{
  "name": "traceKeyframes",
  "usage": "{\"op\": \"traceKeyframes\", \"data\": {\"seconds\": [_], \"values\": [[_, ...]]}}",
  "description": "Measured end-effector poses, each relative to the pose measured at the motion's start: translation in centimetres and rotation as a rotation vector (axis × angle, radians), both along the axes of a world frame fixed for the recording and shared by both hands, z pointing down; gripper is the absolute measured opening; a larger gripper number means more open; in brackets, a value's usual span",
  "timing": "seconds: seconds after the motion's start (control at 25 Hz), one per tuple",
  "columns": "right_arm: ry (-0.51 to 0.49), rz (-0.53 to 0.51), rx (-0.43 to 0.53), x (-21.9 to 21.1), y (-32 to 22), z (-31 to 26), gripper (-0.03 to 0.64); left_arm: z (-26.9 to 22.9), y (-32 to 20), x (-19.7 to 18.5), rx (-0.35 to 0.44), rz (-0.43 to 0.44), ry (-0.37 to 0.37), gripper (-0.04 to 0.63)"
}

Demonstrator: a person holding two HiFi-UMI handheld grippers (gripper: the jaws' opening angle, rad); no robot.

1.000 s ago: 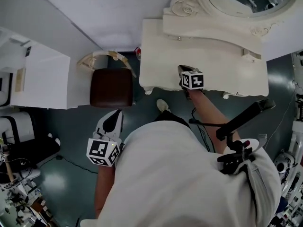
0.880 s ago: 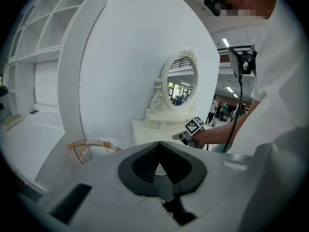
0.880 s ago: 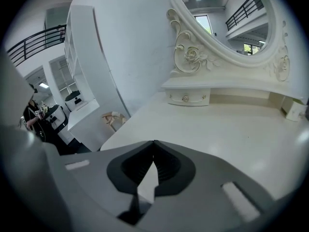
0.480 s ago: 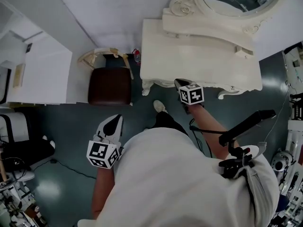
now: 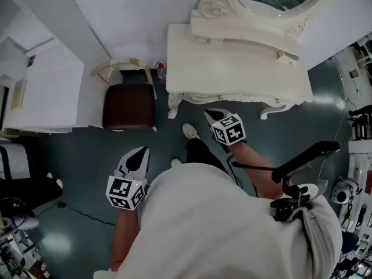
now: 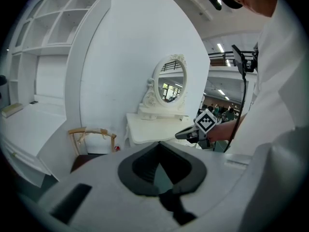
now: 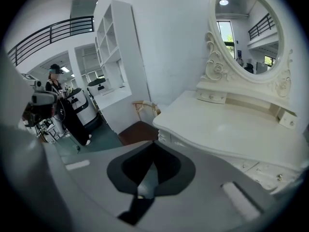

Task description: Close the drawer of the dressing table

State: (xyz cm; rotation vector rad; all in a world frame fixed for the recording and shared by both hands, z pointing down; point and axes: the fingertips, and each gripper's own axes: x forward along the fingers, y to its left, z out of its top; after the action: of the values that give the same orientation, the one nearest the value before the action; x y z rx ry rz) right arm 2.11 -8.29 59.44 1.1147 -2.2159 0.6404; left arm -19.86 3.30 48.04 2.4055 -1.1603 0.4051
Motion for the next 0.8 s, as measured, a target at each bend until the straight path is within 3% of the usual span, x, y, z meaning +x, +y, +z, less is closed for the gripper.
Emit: {"op": "traceKeyframes", "data": {"seconds": [0.24, 0.8], "values": [[0.006, -0.056, 0.037, -1.4, 3.5, -1.6, 0.0, 0.1, 2.4, 0.5, 0.012, 0.023, 0.0, 0.003], [0.047, -0.123, 0.099, -2.1, 6.1, -3.3, 0.0, 1.2, 3.8, 1.3, -0.013, 0.055, -0.004, 0.003]]}}
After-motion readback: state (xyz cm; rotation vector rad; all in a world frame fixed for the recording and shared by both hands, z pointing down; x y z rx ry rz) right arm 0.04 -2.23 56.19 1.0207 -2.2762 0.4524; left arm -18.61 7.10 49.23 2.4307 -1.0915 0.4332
